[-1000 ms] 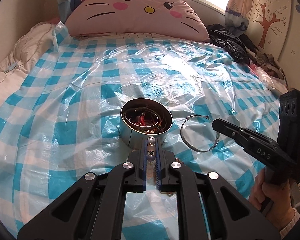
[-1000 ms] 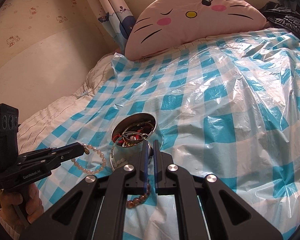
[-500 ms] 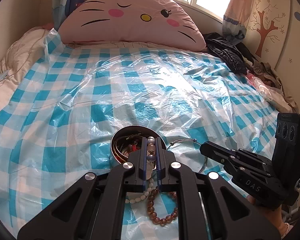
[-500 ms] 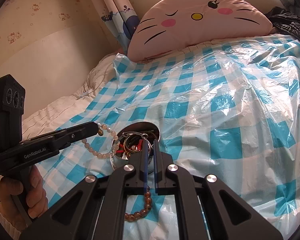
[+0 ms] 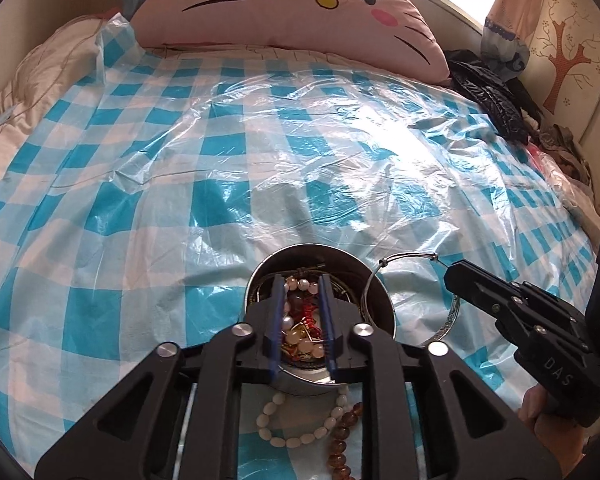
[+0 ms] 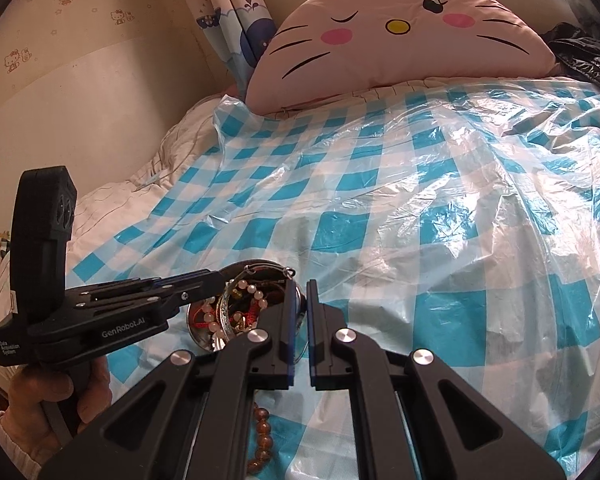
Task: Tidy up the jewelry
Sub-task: 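Release the held jewelry into the tin and open both tools, then move both open tools over the white strand and brown bracelet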
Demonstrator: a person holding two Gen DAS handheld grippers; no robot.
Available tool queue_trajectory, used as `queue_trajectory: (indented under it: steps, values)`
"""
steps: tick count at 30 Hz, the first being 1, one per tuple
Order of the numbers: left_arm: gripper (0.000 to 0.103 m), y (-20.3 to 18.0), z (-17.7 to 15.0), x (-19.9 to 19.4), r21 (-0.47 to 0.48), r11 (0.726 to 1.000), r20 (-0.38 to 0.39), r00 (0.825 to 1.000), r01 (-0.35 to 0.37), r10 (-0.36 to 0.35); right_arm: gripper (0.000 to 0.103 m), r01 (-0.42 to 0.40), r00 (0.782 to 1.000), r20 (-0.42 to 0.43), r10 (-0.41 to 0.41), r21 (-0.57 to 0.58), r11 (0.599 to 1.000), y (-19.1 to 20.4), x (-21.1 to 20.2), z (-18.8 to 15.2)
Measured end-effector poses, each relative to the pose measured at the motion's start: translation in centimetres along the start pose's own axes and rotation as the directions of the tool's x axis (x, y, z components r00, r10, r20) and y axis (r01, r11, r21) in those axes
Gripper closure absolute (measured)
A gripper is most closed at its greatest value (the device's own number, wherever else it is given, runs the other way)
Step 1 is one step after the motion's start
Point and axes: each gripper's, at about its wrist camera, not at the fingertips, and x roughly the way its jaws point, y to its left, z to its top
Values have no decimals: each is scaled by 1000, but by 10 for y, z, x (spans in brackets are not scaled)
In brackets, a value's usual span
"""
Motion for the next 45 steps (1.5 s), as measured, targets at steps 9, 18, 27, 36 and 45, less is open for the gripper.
queue_trajectory:
  steps: [9,18,27,36,45]
  values:
    - [53,29,-15,-29,-74,995,65,996,-64,69,97,-4,999,-48,1,-75,997,21,29,4]
    - [48,25,-44,-39,-39,991,55,990,-125,127,66,14,996,-91,-23,-97,995,31,55,2]
    - [47,12,-61,-21,66,982,-31,983,-177,179,61,30,997,-68,-33,-44,999,18,28,-2]
    - [47,8,-67,-6,112,975,-95,974,-194,205,57,92,979,-172,-107,-93,991,19,8,-41]
    - [47,2,-69,2,154,965,-112,967,-211,229,51,109,957,-235,-169,-250,962,43,22,-58]
